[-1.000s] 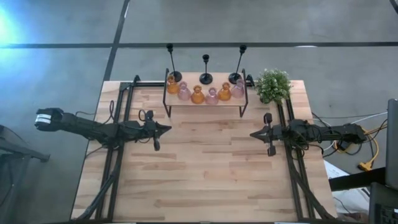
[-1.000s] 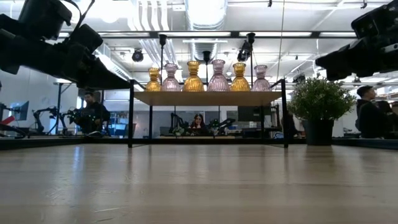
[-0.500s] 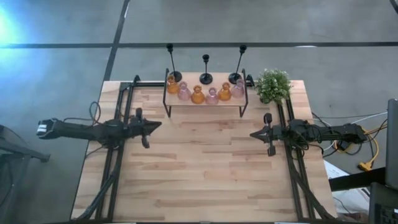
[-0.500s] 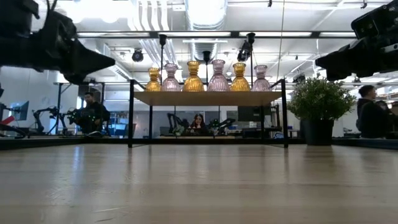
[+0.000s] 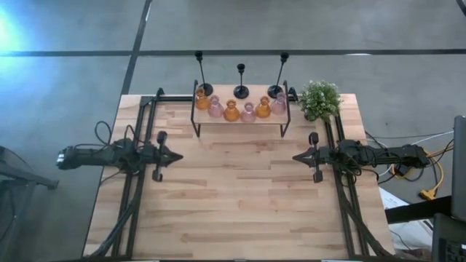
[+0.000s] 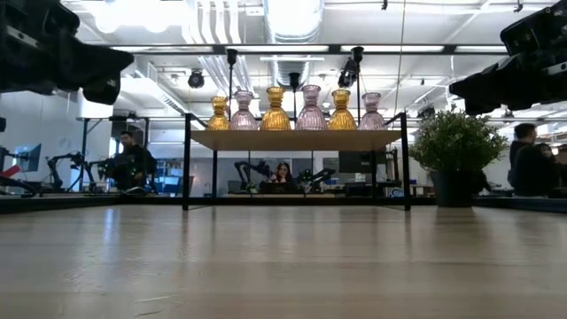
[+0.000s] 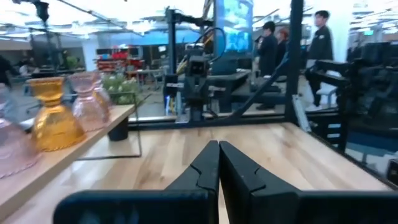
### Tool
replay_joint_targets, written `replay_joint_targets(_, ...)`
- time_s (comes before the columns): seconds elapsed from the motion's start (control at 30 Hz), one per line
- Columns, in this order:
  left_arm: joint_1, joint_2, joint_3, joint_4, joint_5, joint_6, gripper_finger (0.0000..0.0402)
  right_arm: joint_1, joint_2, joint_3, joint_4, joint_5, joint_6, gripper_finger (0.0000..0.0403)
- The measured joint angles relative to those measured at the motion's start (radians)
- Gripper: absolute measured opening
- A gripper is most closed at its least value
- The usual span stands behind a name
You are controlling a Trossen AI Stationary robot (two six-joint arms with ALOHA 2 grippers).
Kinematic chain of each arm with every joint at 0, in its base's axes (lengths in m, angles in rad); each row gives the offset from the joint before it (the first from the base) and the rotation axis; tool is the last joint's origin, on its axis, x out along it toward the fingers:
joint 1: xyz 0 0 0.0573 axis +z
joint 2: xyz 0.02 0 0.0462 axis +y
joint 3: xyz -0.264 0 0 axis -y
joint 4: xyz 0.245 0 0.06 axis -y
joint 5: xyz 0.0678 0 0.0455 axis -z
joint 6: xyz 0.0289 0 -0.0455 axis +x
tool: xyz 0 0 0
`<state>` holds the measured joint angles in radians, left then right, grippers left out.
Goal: Pick & Place candle stick holders
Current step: Return to Home Position
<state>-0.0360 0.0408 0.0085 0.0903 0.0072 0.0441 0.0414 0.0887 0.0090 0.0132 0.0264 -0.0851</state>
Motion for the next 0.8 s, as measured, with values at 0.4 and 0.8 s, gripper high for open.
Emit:
replay_joint_targets(0.4,0.0,-0.041,-0.001,-0.047,-0.085,-0.001,0.0012,0.0,-0.001,0.0,0.0,0.0,-0.001,0.0009)
replay_joint_targets(0.8,0.0,-0.041,-0.002,-0.047,-0.084,0.003,0.0012,0.0,0.0,0.0,0.0,0.0,-0.001,0.0009)
